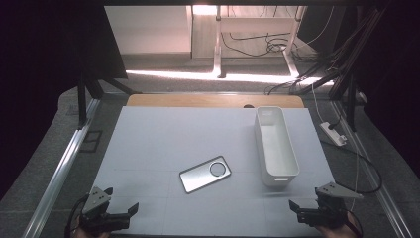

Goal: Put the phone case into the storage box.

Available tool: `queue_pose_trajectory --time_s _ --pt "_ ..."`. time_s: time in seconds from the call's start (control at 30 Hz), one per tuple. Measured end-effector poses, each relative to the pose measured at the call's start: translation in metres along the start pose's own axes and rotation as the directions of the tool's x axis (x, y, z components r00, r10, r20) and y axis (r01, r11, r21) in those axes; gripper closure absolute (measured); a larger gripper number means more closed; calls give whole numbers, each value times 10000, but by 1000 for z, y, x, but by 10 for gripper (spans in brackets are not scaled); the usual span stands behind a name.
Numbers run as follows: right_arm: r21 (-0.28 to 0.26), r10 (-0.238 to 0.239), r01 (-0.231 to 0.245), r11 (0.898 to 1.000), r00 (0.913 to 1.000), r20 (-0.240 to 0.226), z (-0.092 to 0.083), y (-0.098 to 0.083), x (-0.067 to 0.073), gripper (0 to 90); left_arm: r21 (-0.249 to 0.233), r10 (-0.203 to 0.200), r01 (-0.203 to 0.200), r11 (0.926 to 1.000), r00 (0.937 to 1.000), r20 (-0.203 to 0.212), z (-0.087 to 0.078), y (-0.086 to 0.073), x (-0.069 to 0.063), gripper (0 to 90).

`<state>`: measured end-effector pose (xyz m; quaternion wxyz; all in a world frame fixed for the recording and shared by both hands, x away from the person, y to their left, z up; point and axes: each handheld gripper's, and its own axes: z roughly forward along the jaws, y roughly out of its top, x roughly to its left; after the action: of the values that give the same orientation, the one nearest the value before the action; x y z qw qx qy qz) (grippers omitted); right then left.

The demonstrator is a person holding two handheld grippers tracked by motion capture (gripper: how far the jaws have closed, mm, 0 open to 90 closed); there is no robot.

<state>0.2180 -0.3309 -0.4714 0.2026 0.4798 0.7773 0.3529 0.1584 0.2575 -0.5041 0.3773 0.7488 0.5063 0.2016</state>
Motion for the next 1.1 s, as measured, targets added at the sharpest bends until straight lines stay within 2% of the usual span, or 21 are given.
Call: queue_pose_trajectory --time_s 0.6,0.77,0.83,0.97,1.1 --pt "96 -242 241 9997 9997 71 1 0 3 0 167 84 -86 9998 9999 88 1 1 0 0" --pt "122 -326 325 9994 9994 82 1 0 4 0 312 57 -72 9995 9989 475 3 2 2 2" --pt "119 -358 357 9993 9993 76 1 0 4 0 470 110 -149 9988 9965 829 4 3 3 7" --pt "127 -379 378 9992 9993 77 1 0 4 0 570 236 -297 9979 9942 1045 5 3 2 7" --pt "155 -378 377 9992 9993 78 1 0 4 0 559 156 -224 9982 9927 1198 6 4 4 0"
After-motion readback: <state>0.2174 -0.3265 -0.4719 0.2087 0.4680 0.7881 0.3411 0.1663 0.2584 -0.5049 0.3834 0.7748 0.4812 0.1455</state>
